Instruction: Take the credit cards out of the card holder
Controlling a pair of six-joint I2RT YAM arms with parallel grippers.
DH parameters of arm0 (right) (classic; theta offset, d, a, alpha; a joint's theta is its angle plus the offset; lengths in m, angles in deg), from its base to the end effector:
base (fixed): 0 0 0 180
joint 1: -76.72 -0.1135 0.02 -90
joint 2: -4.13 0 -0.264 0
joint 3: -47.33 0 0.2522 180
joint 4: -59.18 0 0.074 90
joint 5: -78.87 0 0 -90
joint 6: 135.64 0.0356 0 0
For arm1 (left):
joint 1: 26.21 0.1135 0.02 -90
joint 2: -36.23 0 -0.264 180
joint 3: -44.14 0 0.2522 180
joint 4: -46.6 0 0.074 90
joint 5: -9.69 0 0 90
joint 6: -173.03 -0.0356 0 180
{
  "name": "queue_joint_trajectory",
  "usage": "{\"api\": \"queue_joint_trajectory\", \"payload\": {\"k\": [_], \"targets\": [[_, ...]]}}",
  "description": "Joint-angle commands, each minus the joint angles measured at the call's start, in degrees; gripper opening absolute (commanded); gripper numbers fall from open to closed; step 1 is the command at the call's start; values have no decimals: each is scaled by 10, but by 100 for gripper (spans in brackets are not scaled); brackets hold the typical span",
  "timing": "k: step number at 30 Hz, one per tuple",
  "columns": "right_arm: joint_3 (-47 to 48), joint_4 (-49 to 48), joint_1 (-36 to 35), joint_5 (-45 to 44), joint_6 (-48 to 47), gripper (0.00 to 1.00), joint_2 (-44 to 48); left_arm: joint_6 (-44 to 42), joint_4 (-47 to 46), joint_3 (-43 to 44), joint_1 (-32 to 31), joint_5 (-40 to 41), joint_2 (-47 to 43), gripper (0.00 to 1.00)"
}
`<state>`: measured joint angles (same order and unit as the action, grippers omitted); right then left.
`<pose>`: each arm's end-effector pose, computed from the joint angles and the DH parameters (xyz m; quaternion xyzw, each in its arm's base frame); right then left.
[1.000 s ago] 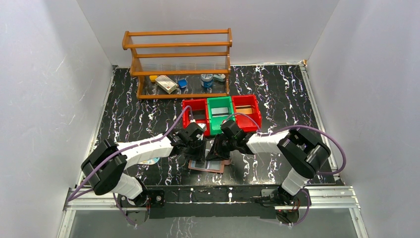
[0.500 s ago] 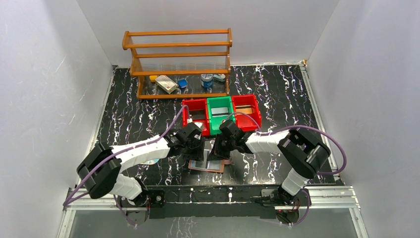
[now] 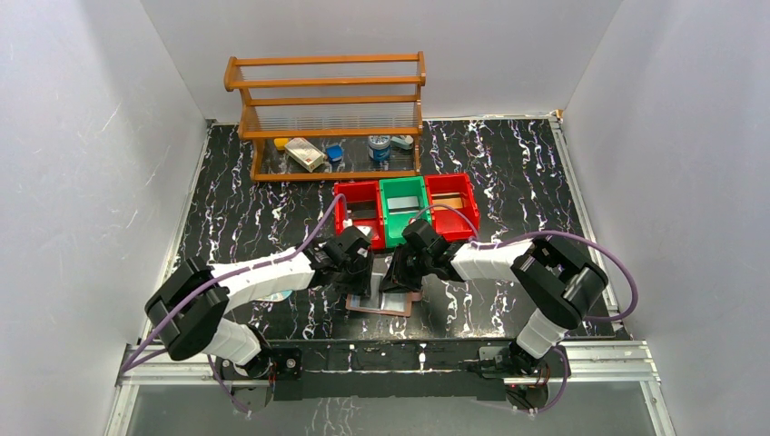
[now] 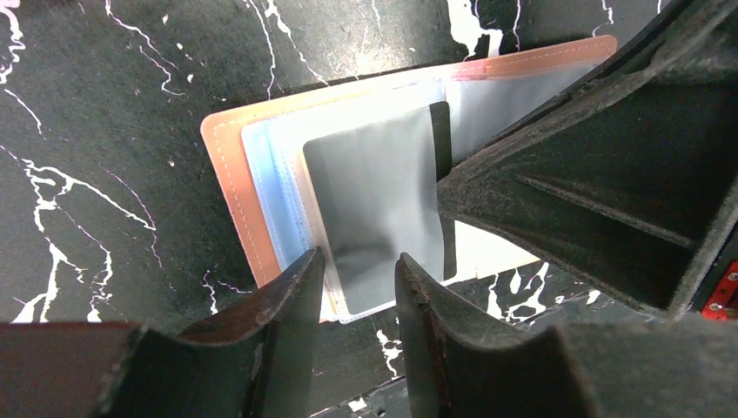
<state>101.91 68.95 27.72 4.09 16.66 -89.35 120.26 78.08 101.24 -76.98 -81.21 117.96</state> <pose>0.1923 0.2355 0.1373 0.0610 0.9266 0.3587 0.0951 0.1718 -0.2114 0.1787 0.1150 0.9496 -0.2079 0.2044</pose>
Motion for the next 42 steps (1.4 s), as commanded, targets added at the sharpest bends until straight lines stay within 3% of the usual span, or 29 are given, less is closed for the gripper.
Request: {"api": "queue_joint_trajectory", "payload": {"k": [1, 5, 13, 32, 35, 40, 42], "targets": [[13, 28, -6, -43, -5, 29, 8, 16, 6, -31, -2, -21, -14, 33], [48, 81, -26, -78, -29, 25, -7, 10, 8, -28, -2, -29, -4, 28], [44, 100, -30, -105, -34, 11, 14, 9, 22, -19, -2, -13, 1, 28], [14, 148, -30, -143, -35, 10, 49, 8, 42, -17, -2, 7, 3, 25], [8, 130, -29, -127, -30, 10, 45, 3, 46, -3, -2, 7, -14, 29], [13, 138, -29, -136, -29, 11, 40, -19, 54, 58, -3, 8, -70, 46], [13, 139, -29, -135, -30, 11, 39, -23, 10, 57, -3, -42, -77, 51]]}}
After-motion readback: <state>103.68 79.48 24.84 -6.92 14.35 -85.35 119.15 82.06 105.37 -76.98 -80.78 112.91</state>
